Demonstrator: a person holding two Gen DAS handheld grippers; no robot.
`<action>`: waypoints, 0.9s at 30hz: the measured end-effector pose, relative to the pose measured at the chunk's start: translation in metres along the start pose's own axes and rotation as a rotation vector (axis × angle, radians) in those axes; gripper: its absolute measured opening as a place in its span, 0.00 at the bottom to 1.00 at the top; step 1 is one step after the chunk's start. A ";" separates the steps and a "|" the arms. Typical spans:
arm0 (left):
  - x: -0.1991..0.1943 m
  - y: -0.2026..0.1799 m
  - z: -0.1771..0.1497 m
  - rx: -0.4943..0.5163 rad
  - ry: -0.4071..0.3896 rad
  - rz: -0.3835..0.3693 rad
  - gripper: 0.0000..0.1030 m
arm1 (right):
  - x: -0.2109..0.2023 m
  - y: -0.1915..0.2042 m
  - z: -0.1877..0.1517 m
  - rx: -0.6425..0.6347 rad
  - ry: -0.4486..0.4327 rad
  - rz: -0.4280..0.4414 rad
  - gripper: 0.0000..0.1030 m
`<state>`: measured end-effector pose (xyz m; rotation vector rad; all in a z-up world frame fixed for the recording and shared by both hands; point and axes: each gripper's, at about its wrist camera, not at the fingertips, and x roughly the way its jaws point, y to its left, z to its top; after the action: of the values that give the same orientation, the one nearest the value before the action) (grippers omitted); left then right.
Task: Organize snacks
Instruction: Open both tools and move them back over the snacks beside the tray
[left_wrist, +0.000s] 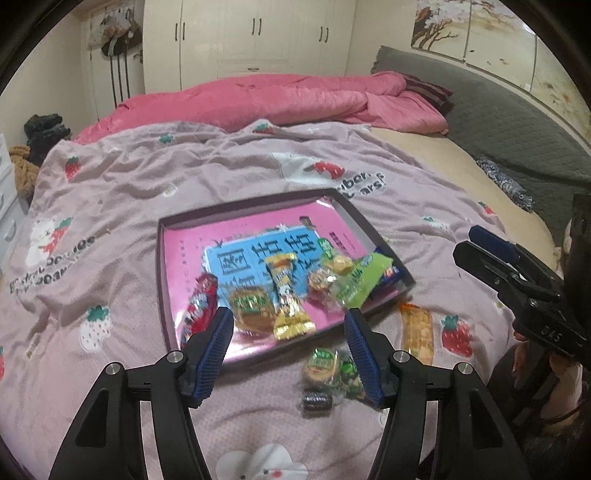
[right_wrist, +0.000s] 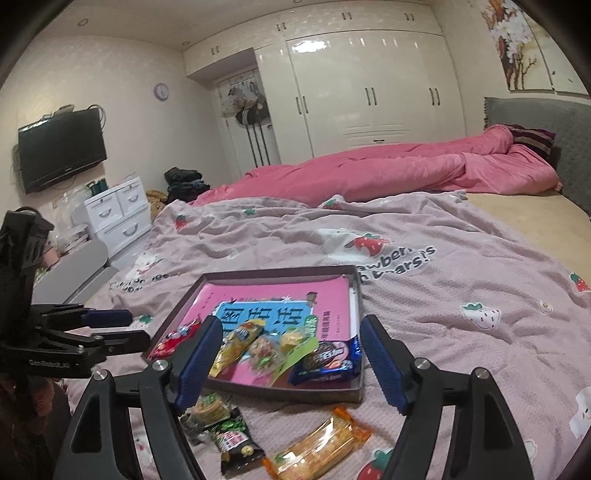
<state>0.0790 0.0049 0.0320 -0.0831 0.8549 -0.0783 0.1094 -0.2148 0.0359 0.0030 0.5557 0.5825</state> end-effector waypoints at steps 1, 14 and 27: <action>0.001 -0.001 -0.002 0.001 0.007 -0.004 0.62 | -0.002 0.004 -0.001 -0.009 0.003 0.006 0.74; 0.007 -0.003 -0.023 0.015 0.064 -0.008 0.65 | -0.010 0.019 -0.011 -0.048 0.041 0.026 0.82; 0.014 -0.001 -0.045 0.020 0.124 -0.019 0.66 | -0.003 0.033 -0.024 -0.101 0.102 0.059 0.84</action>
<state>0.0545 0.0004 -0.0080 -0.0679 0.9770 -0.1108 0.0779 -0.1923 0.0223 -0.1064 0.6264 0.6706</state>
